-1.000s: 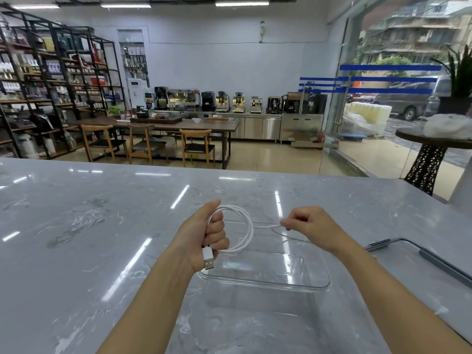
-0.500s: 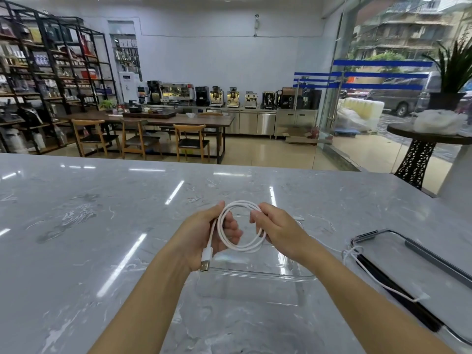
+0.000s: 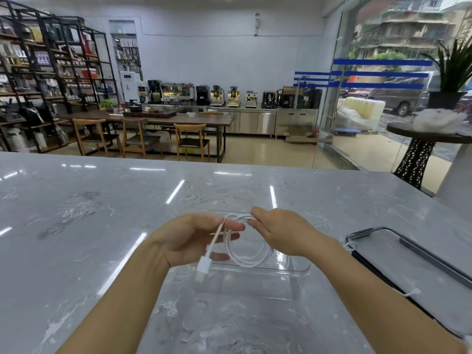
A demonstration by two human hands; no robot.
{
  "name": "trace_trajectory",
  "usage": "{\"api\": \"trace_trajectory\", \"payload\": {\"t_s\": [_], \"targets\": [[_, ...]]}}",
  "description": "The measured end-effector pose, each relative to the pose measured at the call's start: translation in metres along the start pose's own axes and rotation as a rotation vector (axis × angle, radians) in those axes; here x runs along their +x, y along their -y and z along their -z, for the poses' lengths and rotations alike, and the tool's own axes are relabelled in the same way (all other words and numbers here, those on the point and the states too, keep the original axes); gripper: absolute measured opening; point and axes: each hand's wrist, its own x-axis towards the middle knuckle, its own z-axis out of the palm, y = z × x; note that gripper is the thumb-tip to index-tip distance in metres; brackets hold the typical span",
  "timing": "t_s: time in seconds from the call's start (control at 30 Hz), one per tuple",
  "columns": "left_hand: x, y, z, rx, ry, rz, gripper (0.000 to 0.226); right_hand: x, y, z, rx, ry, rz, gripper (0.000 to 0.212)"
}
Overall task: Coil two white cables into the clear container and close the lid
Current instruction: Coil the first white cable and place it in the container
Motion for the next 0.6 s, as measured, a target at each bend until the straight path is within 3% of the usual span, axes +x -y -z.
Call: {"api": "trace_trajectory", "payload": {"t_s": [0.07,0.1,0.2,0.27,0.43,0.6], "targets": [[0.006,0.013,0.001,-0.111,0.089,-0.031,0.043,0.0,0.003,0.001,0.005,0.006,0.002,0.019],[0.009,0.018,-0.002,-0.16,0.079,-0.06,0.042,0.001,0.004,0.0,0.027,0.012,-0.001,0.019],[0.012,0.021,-0.016,-0.184,-0.07,-0.161,0.01,0.002,0.003,-0.003,0.147,0.02,-0.007,0.023],[0.012,0.018,-0.023,-0.046,-0.182,-0.211,0.012,0.0,0.002,-0.004,0.215,0.019,-0.016,0.024],[0.013,0.023,-0.037,0.515,-0.57,-0.314,0.041,-0.005,-0.001,-0.005,0.259,-0.015,-0.026,0.023],[0.019,0.036,-0.035,0.777,-0.808,-0.406,0.039,-0.004,0.004,-0.011,0.198,-0.064,0.049,0.022]]}}
